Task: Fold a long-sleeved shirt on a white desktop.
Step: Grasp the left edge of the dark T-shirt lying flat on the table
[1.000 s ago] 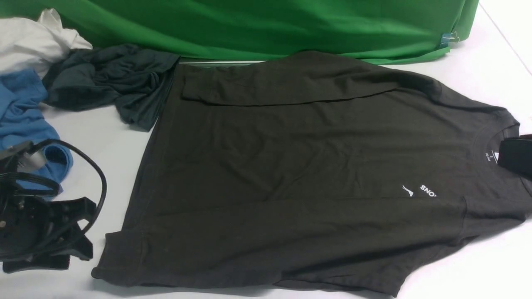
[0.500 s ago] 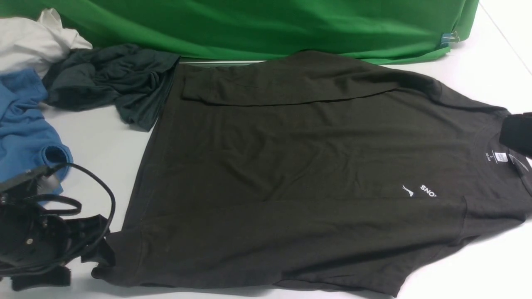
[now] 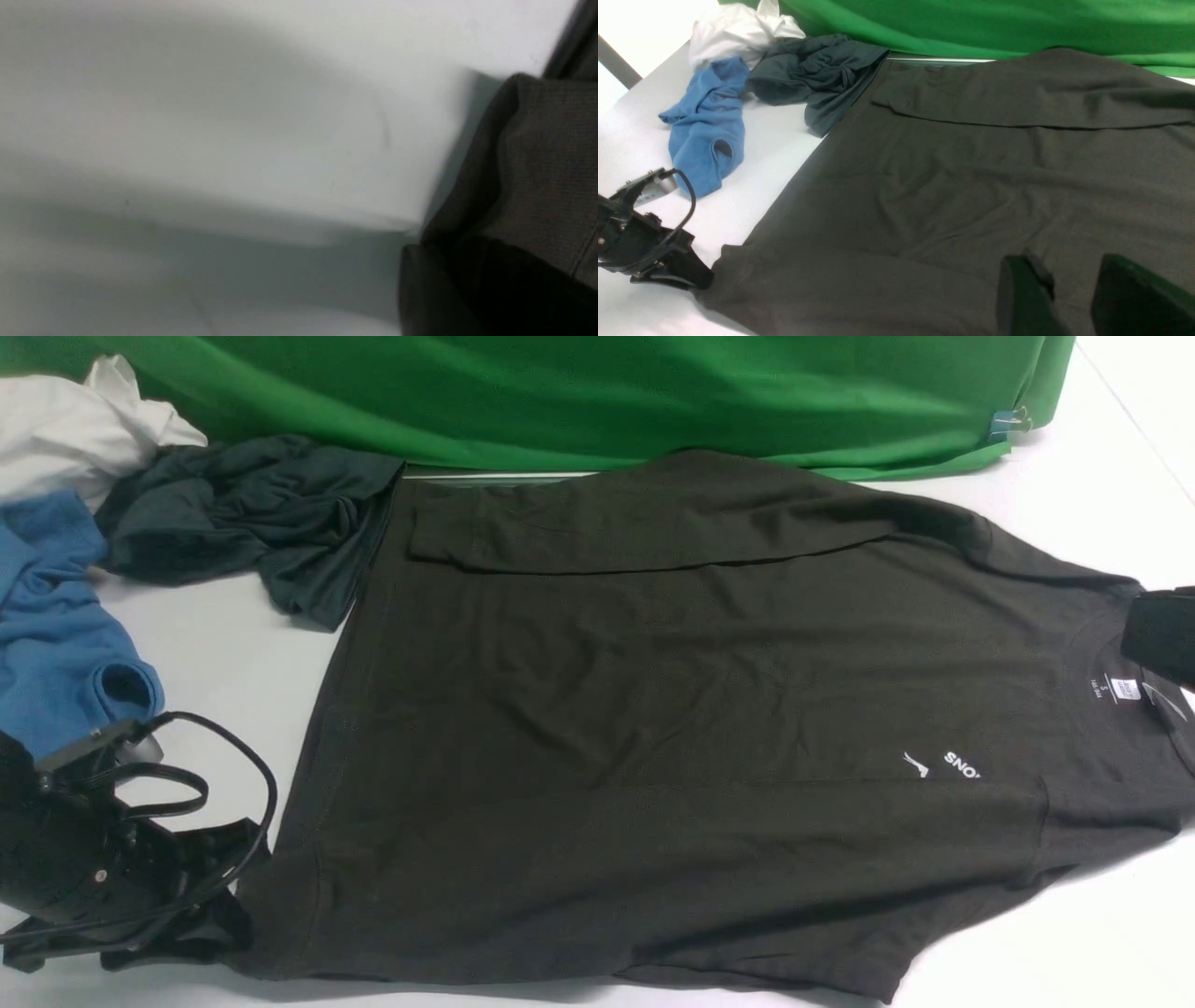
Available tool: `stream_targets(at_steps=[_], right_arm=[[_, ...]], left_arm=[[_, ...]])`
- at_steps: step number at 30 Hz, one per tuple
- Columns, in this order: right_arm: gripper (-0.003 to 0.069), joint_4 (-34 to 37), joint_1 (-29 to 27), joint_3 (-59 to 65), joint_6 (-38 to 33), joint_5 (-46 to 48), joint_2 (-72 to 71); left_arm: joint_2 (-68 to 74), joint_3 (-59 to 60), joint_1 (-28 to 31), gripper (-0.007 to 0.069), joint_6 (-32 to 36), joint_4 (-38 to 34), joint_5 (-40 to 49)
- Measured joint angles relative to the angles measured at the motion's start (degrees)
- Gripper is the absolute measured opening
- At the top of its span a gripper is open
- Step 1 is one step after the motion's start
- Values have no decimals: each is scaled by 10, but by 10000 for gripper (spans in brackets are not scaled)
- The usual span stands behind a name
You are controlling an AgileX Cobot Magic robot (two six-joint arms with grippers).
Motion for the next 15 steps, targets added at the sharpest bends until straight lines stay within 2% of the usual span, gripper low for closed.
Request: stream_targets(at_steps=[1,3,10,15], right_arm=[[246,0,0,0,0,0,0],[246,0,0,0,0,0,0],[246,0,0,0,0,0,0],[246,0,0,0,0,0,0]], left_arm=[[0,0,0,83,0,0,-2],[0,0,0,51,1,0,-4],[-3,0,0,42,28,-14,-6],[-53,-2,0,42,127,-94,-9]])
